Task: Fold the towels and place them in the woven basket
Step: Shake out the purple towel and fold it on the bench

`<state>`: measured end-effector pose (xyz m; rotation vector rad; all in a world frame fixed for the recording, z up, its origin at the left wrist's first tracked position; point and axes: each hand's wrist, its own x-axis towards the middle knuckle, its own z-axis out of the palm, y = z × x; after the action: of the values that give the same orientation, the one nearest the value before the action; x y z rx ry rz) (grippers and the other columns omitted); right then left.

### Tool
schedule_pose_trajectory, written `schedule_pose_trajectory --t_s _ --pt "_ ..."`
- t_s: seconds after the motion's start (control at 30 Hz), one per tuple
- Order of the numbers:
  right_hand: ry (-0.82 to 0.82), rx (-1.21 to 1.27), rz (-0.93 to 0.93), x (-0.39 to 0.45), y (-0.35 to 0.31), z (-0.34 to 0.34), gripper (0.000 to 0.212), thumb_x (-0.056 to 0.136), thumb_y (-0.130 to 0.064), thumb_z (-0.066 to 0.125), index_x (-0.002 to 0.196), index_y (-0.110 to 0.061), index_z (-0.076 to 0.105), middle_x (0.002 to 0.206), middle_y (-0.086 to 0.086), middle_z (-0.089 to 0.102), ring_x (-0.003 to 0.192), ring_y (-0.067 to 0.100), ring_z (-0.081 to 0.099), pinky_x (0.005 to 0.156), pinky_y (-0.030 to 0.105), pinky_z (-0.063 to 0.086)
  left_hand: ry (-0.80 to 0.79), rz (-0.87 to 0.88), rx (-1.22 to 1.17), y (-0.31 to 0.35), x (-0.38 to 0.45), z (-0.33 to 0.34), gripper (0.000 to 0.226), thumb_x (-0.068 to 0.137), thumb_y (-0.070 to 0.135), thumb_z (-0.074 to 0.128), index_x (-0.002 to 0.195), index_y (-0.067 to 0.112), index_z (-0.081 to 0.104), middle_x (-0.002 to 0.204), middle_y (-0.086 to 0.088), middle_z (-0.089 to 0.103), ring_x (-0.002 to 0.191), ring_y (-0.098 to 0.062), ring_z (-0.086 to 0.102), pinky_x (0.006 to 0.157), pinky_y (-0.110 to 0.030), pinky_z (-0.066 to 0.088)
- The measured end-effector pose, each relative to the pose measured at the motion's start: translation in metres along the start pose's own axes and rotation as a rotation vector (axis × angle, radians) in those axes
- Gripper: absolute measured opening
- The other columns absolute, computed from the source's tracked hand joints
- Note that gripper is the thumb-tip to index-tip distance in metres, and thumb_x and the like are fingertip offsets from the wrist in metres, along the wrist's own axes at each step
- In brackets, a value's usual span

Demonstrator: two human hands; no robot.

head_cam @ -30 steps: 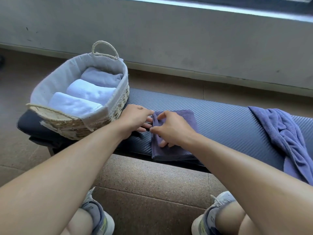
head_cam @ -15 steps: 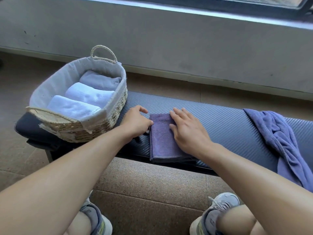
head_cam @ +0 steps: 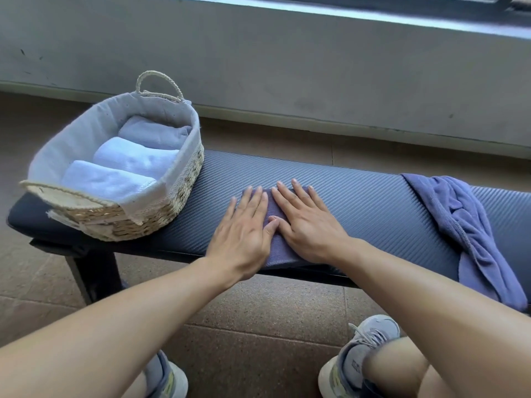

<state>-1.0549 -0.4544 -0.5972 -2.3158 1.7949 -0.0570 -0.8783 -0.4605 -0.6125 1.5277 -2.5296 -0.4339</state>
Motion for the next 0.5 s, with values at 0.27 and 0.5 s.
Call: schedule_pose_trajectory --t_s 0.27,0.5 --pt "0.005 0.051 0.003 0.0023 0.0033 0.0047 0.065 0.104 -0.056 0.014 0.162 -0.029 0.002 0.169 -0.011 -0.005 0.154 0.009 -0.017 0.125 0.040 -0.012 0.011 -0.025 0.013 0.0007 -0.0020 0.0056 0.075 0.097 0.051 0.005 0.162 0.013 0.000 0.170 -0.002 -0.007 0.155 -0.011 -0.014 0.126 -0.032 -0.008" --pt "-0.025 0.016 -0.003 0.0021 0.0017 0.0036 0.066 0.104 -0.057 0.012 0.162 -0.029 0.000 0.169 -0.009 -0.007 0.154 0.012 -0.017 0.125 0.042 -0.012 -0.041 -0.034 0.049 0.0040 -0.0039 0.0013 0.071 0.101 0.048 0.010 0.162 0.013 -0.004 0.170 -0.003 -0.011 0.154 -0.013 -0.017 0.127 -0.037 -0.006"
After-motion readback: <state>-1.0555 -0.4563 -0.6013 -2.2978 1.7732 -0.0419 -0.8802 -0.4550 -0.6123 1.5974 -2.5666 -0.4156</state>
